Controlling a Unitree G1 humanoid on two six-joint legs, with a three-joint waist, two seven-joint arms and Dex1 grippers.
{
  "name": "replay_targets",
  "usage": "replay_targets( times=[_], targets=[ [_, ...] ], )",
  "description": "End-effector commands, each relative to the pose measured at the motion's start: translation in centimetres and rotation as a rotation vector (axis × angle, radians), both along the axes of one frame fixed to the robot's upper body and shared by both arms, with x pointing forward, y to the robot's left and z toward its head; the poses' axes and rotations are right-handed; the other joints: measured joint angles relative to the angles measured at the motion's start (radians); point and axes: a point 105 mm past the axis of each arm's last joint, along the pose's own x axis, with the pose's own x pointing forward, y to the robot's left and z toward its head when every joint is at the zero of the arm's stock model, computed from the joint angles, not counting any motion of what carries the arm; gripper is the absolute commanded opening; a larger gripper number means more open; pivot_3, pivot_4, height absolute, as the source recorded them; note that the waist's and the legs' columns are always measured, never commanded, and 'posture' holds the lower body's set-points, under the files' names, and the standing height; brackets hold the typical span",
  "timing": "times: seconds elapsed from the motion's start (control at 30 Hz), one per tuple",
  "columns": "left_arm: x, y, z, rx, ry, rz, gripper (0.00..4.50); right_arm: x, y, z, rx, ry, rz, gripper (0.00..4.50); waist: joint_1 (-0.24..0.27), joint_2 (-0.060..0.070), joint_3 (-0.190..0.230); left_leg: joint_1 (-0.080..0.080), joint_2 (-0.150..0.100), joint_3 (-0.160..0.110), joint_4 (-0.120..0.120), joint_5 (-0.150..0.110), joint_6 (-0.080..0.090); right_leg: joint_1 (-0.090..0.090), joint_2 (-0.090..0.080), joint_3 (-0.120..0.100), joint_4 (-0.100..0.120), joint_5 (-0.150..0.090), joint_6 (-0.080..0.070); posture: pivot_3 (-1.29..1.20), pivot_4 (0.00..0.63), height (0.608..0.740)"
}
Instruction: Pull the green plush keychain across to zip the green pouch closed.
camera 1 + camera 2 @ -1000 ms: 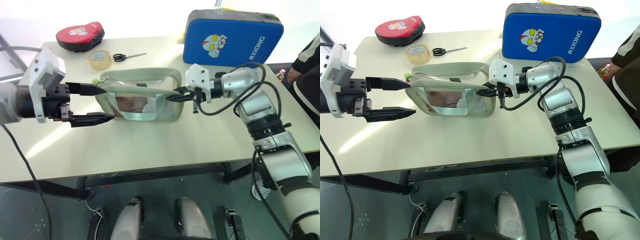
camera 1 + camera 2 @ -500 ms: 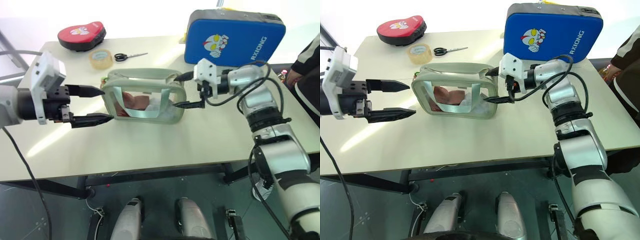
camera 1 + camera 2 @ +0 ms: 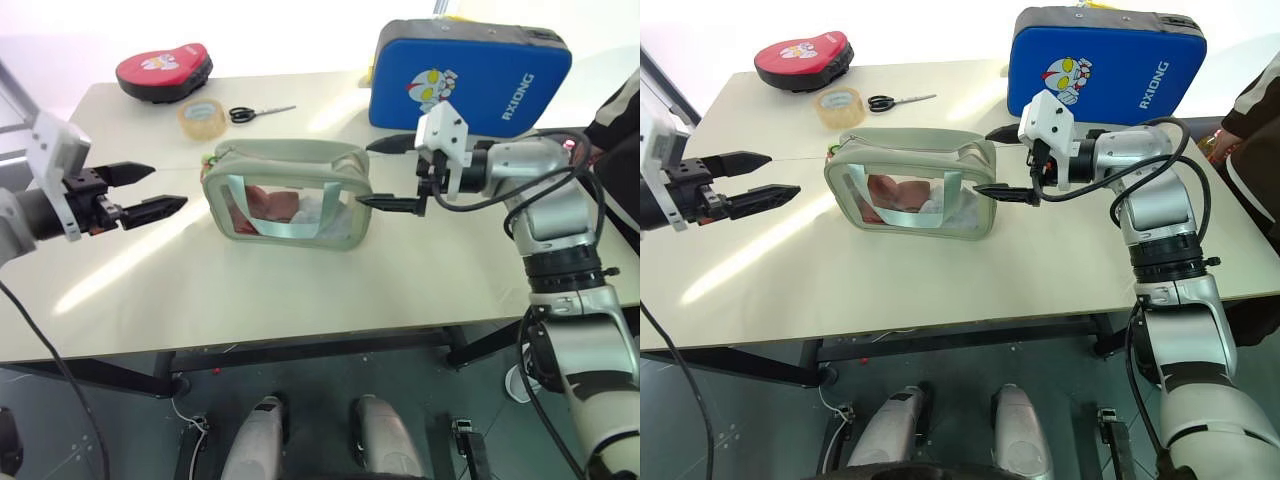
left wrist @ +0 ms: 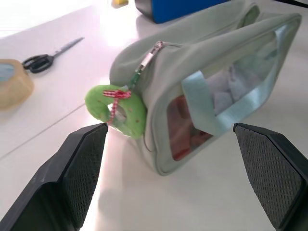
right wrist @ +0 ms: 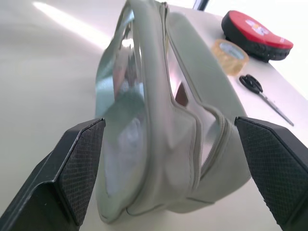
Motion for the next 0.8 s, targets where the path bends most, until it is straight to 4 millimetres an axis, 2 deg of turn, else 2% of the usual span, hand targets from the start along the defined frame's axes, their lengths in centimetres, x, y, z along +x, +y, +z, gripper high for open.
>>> replay_targets(
  times=[0.03, 0.13, 0.2, 0.27, 0.33, 0.43, 0.47, 0.7, 0.8],
  targets=[
    [0.5, -0.1, 0.7, 0.024, -0.055, 0.005, 4.5, -0.7, -0.6, 0.7, 0.017, -0.018, -0.007, 4.47, 0.001, 0.0, 0.0, 0.0, 0.0, 0.0, 0.0, 0.0, 0.0, 0.0, 0.0, 0.0, 0.0, 0.0, 0.0, 0.0, 0.15, 0.74],
    [0.9, -0.4, 1.0, 0.021, -0.068, -0.005, 4.5, -1.0, -0.2, -0.1, 0.01, 0.006, -0.011, 4.47, 0.0, 0.0, 0.0, 0.0, 0.0, 0.0, 0.0, 0.0, 0.0, 0.0, 0.0, 0.0, 0.0, 0.0, 0.0, 0.0, 0.15, 0.74],
    [1.3, -0.6, 1.0, 0.016, -0.073, -0.005, 4.5, -0.7, 0.0, -1.0, -0.012, -0.001, -0.025, 3.95, 0.0, 0.0, 0.0, 0.0, 0.0, 0.0, 0.0, 0.0, 0.0, 0.0, 0.0, 0.0, 0.0, 0.0, 0.0, 0.0, 0.15, 0.74],
    [1.8, -0.7, 0.8, 0.023, -0.075, -0.007, 4.5, -0.2, 0.1, -1.7, -0.013, 0.0, -0.047, 3.14, -0.002, 0.0, 0.0, 0.0, 0.0, 0.0, 0.0, 0.0, 0.0, 0.0, 0.0, 0.0, 0.0, 0.0, 0.0, 0.0, 0.15, 0.74],
    [2.0, -0.9, 0.6, 0.028, -0.073, -0.013, 4.5, 0.1, 0.1, -1.8, -0.009, -0.002, -0.055, 2.16, -0.003, 0.0, 0.0, 0.0, 0.0, 0.0, 0.0, 0.0, 0.0, 0.0, 0.0, 0.0, 0.0, 0.0, 0.0, 0.0, 0.15, 0.74],
    [2.5, -0.9, 0.5, 0.004, -0.069, -0.007, 4.5, 0.2, 0.3, -1.5, 0.002, -0.007, -0.054, 0.45, -0.002, 0.0, 0.0, 0.0, 0.0, 0.0, 0.0, 0.0, 0.0, 0.0, 0.0, 0.0, 0.001, 0.0, 0.0, 0.0, 0.15, 0.74],
    [2.7, -0.7, 0.5, -0.01, -0.066, 0.001, 4.5, 0.2, 0.3, -1.5, 0.004, -0.009, -0.054, 0.03, -0.001, 0.0, 0.0, 0.0, 0.0, 0.0, 0.0, 0.0, 0.0, 0.0, 0.0, 0.0, 0.001, 0.0, 0.0, 0.0, 0.15, 0.74],
    [5.1, 2.1, -0.5, -0.242, 0.028, 0.127, 4.5, 0.8, 0.1, -1.3, -0.006, -0.022, -0.067, 0.03, -0.002, 0.0, 0.0, 0.0, 0.0, 0.0, 0.0, 0.0, 0.0, 0.0, 0.0, 0.0, 0.001, 0.0, 0.0, 0.0, 0.15, 0.74],
    [5.8, 2.4, -1.9, -0.237, 0.048, 0.148, 4.5, 1.0, 0.0, -1.0, -0.007, -0.031, -0.069, 0.03, -0.003, 0.0, 0.0, 0.0, 0.0, 0.0, 0.0, 0.0, 0.0, 0.0, 0.0, 0.0, 0.001, 0.0, 0.0, 0.0, 0.15, 0.74]
  ],
)
